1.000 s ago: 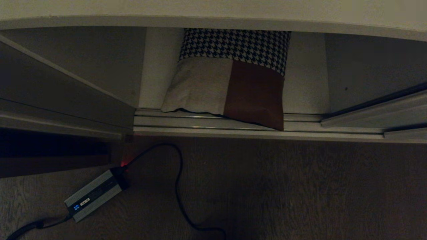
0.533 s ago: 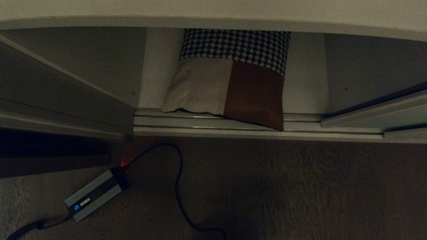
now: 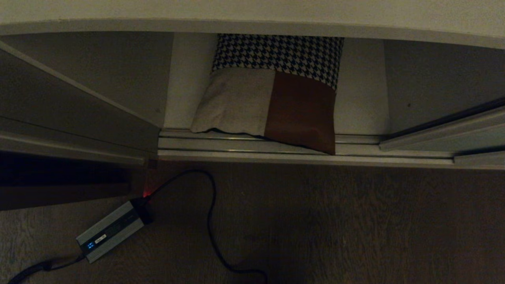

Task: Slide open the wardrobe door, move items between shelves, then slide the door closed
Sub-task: Close the door

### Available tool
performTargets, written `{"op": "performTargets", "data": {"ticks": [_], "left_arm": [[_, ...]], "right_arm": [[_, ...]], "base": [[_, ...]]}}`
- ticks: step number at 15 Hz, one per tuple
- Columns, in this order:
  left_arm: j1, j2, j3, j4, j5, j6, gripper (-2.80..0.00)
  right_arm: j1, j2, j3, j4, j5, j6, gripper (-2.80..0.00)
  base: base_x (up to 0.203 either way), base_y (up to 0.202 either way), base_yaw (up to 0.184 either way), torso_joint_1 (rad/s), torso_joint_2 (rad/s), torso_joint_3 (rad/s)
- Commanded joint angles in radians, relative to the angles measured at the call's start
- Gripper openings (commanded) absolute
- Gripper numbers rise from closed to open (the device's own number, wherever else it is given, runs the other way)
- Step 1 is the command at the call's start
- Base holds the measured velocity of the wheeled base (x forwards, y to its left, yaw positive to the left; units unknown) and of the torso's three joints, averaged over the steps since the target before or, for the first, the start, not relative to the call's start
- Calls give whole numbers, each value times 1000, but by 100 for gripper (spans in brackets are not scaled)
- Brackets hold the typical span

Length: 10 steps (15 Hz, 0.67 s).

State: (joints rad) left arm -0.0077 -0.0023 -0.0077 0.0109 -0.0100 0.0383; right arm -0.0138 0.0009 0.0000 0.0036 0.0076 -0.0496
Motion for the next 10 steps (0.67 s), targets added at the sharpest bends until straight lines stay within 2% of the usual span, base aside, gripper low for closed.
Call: {"op": "performTargets", "data": {"ticks": [1,10], "left_arm": [[0,4,0,0,1,0,-280],[0,3,0,0,0,0,-280]], "right_arm": [[0,1,3,3,0,-9,-280],[0,1,3,1,-1,25,-280]], "base": [[0,0,0,0,0,0],[0,0,0,0,0,0]]}}
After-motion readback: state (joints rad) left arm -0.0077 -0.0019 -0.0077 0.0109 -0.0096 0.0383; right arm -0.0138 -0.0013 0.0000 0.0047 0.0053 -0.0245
